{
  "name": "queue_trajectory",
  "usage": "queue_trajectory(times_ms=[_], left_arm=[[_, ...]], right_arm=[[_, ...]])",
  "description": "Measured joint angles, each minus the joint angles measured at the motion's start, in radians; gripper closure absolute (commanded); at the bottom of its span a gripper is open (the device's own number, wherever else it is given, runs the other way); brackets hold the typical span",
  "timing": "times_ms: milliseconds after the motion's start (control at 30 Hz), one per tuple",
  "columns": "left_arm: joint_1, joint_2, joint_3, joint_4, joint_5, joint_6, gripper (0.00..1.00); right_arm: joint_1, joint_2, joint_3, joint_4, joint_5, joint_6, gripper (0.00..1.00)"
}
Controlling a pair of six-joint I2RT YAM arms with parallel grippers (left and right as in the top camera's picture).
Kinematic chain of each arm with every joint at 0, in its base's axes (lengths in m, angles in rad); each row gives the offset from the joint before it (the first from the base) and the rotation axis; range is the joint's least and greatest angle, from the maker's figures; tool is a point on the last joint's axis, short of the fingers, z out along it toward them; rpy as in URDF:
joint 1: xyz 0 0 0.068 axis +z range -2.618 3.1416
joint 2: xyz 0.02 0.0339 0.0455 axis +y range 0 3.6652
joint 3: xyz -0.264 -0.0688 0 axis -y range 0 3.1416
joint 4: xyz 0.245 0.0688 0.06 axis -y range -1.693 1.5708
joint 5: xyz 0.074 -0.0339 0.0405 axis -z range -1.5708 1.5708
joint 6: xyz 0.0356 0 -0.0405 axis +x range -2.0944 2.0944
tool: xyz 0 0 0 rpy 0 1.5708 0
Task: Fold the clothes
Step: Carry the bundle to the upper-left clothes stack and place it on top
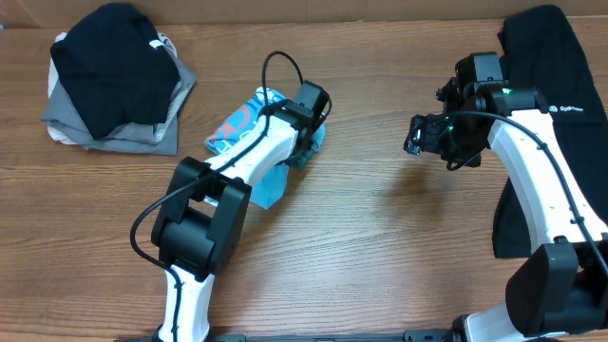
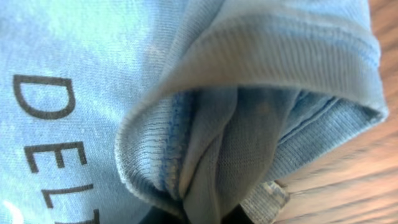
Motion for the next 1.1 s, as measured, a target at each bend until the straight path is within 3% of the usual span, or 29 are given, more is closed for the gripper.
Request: queue_trajectory(times_ms=[233, 433, 633, 800, 1100], left_arm=[[0.093, 0.043, 0.182, -0.298, -0.007, -0.082, 0.96], [0.137, 0.06, 0.55, -0.529, -0.035, -0.084, 0.96], [0.128, 0.06, 0.863, -0.635, -0.074, -0.044, 0.96], [0.131, 0.06, 1.022, -0.641, -0.179, 0.028, 0.96], [0.293, 0.06, 1.062, -0.417, -0.288, 0.192, 0.96]], right_arm=[[0.0, 0.0, 0.0, 0.003, 0.0, 0.0, 0.13], [0.0, 0.0, 0.0, 0.006, 0.0, 0.0, 0.13], [0.0, 0.0, 0.0, 0.006, 0.0, 0.0, 0.13], [0.0, 0.0, 0.0, 0.002, 0.0, 0.0, 0.13], [0.0, 0.0, 0.0, -0.032, 0.0, 0.0, 0.13]])
